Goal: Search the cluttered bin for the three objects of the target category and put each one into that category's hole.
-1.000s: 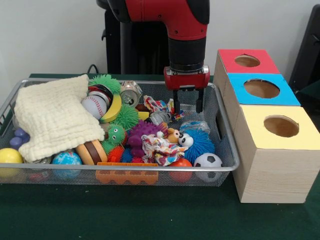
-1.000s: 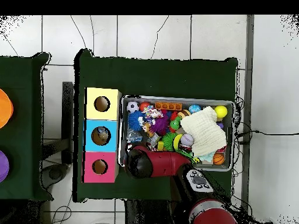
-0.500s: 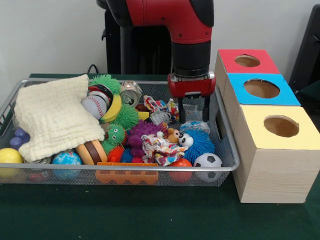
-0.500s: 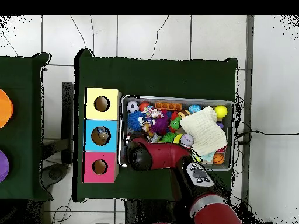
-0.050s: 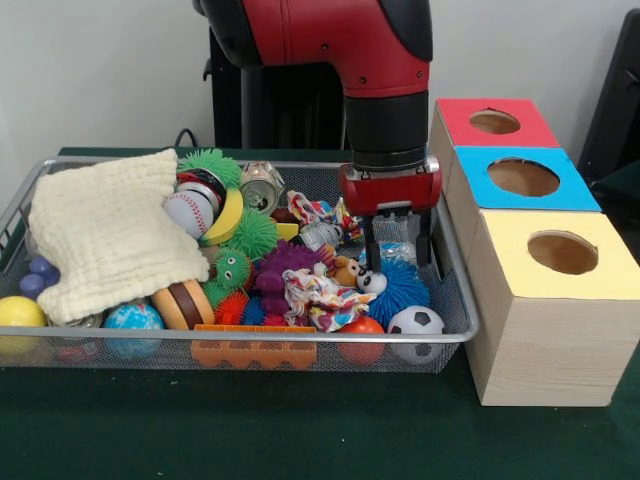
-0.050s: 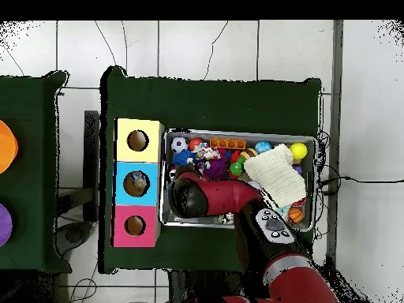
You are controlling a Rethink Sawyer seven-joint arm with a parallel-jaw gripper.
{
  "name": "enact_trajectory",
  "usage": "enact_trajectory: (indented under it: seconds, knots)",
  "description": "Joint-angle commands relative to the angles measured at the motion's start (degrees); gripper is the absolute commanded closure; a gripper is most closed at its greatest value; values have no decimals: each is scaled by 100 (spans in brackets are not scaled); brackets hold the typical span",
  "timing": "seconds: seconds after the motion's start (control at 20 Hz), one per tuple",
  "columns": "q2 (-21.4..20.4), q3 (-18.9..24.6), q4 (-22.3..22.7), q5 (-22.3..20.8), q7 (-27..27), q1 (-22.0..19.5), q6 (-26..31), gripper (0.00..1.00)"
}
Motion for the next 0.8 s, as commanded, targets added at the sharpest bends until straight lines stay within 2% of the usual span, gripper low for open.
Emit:
enact_trajectory:
  seconds: [0.05,0.4,0.8]
  knots:
    - [196,664,-739,-356,-236,-250,515,0]
    - [340,839,-764,-506,-347,-420,681,0]
    - [276,666,-635,-520,-328,-359,1198,0]
